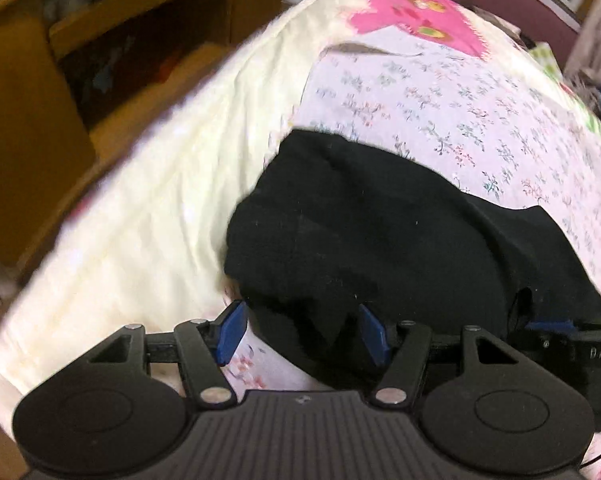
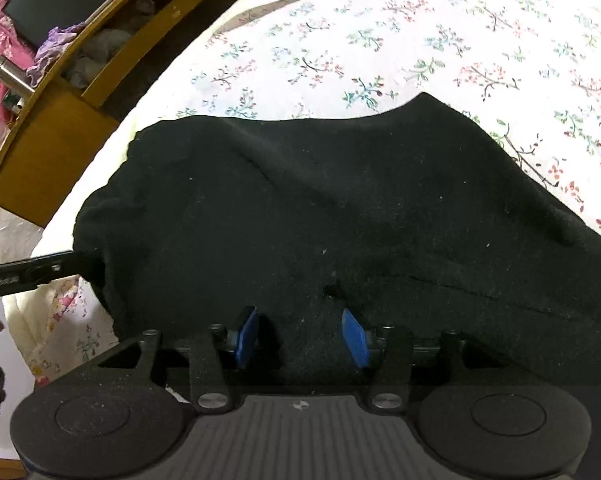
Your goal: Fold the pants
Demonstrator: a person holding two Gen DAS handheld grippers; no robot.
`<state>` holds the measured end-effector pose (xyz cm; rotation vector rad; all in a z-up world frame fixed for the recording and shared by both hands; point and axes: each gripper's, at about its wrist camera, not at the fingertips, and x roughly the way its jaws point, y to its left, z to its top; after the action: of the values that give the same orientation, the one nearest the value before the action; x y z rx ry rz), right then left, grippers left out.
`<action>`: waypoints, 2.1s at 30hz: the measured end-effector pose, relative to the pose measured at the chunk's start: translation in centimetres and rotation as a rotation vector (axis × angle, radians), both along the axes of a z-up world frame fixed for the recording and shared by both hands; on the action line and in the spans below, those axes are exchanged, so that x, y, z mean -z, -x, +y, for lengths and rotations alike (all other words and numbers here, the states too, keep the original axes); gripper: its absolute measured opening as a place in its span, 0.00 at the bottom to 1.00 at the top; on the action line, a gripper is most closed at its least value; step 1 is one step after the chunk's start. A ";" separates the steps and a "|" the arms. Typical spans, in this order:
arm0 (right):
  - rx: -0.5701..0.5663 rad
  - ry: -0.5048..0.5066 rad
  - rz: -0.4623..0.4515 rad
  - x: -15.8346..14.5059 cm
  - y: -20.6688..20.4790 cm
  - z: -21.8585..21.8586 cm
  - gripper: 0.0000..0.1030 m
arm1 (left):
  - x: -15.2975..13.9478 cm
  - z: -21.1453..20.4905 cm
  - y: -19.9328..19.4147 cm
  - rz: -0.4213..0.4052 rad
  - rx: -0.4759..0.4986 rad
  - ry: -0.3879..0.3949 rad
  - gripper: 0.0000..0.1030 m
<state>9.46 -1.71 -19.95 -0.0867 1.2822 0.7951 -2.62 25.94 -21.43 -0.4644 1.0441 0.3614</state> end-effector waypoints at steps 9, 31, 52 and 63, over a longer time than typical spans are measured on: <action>-0.018 0.005 0.013 -0.1 0.0 0.2 0.41 | 1.9 0.3 -0.4 -0.014 -0.119 0.095 0.73; -0.012 -0.019 0.033 -0.2 0.2 -0.6 0.45 | 1.2 1.5 -2.7 -0.094 -0.109 0.095 0.46; -0.013 -0.010 0.055 0.1 0.1 0.1 0.50 | 3.6 2.2 -6.9 0.022 -0.040 0.098 0.45; 0.046 -0.060 0.080 -1.0 0.0 -1.4 0.46 | -0.7 2.1 -5.0 -0.178 -0.042 0.247 0.30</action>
<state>9.50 -3.11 -18.91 0.0223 1.3299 0.8035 2.42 28.03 -20.75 -0.7279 0.9098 0.2233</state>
